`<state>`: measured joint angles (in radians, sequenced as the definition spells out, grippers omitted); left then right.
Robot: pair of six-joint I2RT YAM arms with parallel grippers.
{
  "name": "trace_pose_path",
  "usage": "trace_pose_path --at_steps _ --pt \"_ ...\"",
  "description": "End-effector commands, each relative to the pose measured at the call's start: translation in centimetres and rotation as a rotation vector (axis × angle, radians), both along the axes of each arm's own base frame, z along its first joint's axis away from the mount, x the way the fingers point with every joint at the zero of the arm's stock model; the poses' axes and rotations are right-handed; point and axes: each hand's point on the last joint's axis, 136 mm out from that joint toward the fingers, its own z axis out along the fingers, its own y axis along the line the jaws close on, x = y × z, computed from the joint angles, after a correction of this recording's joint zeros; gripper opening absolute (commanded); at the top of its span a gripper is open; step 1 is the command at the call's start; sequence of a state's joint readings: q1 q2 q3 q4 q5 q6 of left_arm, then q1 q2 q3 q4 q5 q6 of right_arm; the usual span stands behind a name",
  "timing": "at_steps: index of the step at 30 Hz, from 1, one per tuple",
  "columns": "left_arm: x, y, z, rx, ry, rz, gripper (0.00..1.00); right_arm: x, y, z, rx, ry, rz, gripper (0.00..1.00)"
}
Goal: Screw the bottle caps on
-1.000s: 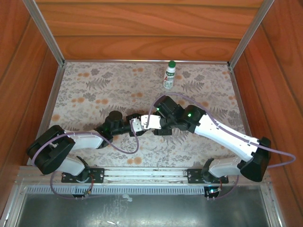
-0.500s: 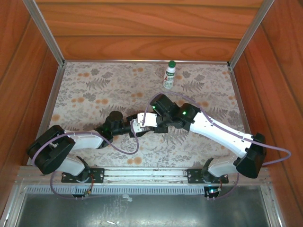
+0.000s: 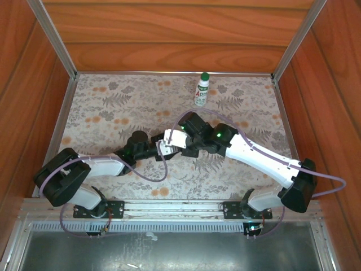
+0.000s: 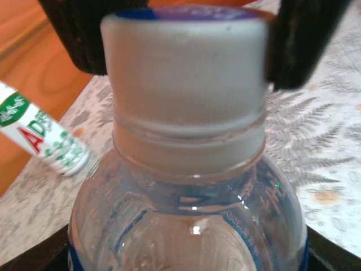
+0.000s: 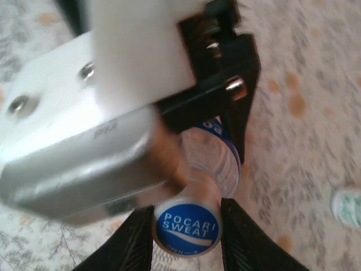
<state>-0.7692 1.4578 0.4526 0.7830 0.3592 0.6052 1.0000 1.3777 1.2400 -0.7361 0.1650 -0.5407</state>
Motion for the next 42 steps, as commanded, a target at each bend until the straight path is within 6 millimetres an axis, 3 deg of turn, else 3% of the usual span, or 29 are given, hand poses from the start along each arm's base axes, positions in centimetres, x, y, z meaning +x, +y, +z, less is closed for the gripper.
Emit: trace_pose_path --at_steps 1,6,12,14,18,21,23,24,27,31,36,42 --pt "3.0 -0.4 1.5 0.003 -0.074 0.108 0.65 3.7 0.6 1.6 0.213 0.045 -0.438 0.18" --pt "3.8 -0.5 1.8 0.011 -0.098 0.122 0.65 3.5 1.4 1.2 0.431 0.26 -0.705 0.17" --pt "3.8 -0.2 1.4 0.035 -0.119 0.127 0.65 3.0 0.2 0.4 0.546 0.533 -1.04 0.19" --pt "3.8 -0.2 1.3 0.04 -0.125 0.125 0.65 2.9 0.4 0.4 0.606 0.619 -1.088 0.24" --pt "3.6 -0.2 1.2 0.031 -0.106 0.12 0.65 3.1 -0.2 0.3 0.63 0.63 -1.109 0.27" --pt "3.0 -0.3 0.8 0.029 -0.088 0.095 0.65 3.2 0.0 0.8 0.628 0.592 -1.039 0.37" --pt "2.7 -0.3 0.5 0.03 -0.077 0.083 0.66 3.2 0.4 1.6 0.618 0.525 -0.897 0.61" --pt "2.5 -0.2 0.4 0.03 -0.074 0.08 0.66 3.2 0.2 2.0 0.613 0.491 -0.853 0.67" --pt "1.9 -0.1 0.3 0.02 -0.055 0.059 0.66 3.0 -0.2 3.0 0.579 0.382 -0.714 0.75" --pt "0.1 -0.3 0.2 -0.01 -0.001 -0.011 0.66 2.4 -1.3 3.4 0.457 0.23 -0.517 0.76" --pt "-2.0 -0.5 0.2 -0.043 0.062 -0.092 0.66 0.7 -3.6 1.9 0.192 0.108 -0.264 0.7" --pt "-2.5 -0.1 0.2 -0.041 0.054 -0.101 0.66 -3.0 -3.6 1.7 0.087 0.087 0.107 0.72"
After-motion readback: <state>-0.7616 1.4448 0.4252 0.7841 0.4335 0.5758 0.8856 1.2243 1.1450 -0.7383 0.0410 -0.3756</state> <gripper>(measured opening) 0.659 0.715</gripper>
